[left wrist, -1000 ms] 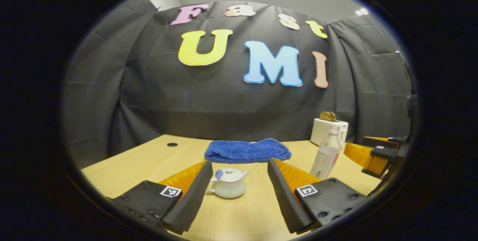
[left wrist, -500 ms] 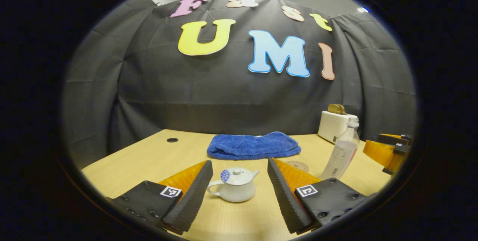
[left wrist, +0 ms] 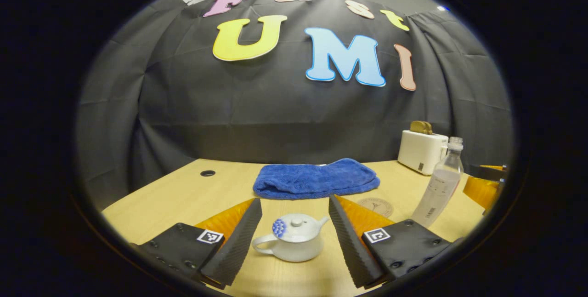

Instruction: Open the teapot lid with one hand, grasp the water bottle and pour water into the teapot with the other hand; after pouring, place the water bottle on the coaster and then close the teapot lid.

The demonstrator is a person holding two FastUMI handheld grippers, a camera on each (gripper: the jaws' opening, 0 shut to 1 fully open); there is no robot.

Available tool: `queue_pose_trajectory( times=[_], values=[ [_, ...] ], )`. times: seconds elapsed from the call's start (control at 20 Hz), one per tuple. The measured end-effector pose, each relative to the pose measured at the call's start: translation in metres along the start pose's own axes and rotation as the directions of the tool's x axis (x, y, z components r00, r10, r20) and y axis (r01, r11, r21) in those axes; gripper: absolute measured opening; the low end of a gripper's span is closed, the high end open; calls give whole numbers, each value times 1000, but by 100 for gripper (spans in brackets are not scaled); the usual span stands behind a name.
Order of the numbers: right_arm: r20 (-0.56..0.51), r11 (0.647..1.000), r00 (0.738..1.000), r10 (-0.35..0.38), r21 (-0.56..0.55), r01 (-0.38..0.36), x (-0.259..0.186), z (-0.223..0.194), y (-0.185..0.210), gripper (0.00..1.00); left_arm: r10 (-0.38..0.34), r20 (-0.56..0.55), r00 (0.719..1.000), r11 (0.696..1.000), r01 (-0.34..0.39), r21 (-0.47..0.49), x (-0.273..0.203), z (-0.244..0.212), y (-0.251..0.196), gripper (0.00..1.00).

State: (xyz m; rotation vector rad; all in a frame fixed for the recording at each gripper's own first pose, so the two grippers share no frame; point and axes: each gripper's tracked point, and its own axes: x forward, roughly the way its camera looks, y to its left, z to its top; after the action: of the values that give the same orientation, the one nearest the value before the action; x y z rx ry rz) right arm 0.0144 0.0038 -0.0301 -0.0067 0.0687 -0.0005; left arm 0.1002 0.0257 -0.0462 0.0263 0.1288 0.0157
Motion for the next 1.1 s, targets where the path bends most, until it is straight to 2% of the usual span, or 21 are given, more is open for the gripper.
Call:
queue_pose_trajectory(
  times=[0.15,0.2,0.25,0.45,0.6,0.9,0.95,1.0,1.1],
  values=[
    [-8,1000,1000,-4,8,4,3,-3,-2,96,-8,-17,1000,1000,8,13,10,-6,0,92],
    [-11,1000,1000,-5,8,5,4,-4,-2,96,-7,-22,1000,1000,7,19,13,-7,0,85],
    [-15,1000,1000,-7,7,7,4,-5,-3,96,-5,-27,1000,1000,6,24,16,-8,1,84],
    [-29,1000,999,-12,6,12,8,-11,-5,96,-10,-51,999,999,12,32,23,-18,0,84],
    [-41,1000,999,-16,11,17,10,-15,-7,96,2,-63,998,999,1,39,29,-24,4,66],
    [-56,999,998,-30,30,32,12,-21,-16,96,15,-68,998,998,-10,65,38,-29,5,65],
    [-58,999,998,-30,32,32,11,-21,-16,96,16,-66,998,998,-12,69,35,-25,4,55],
    [-60,999,998,-31,34,33,11,-22,-16,96,18,-68,998,997,-12,77,34,-27,2,48],
    [-60,999,998,-34,36,36,11,-22,-18,96,17,-69,997,996,-11,85,36,-26,2,48]
  ],
)
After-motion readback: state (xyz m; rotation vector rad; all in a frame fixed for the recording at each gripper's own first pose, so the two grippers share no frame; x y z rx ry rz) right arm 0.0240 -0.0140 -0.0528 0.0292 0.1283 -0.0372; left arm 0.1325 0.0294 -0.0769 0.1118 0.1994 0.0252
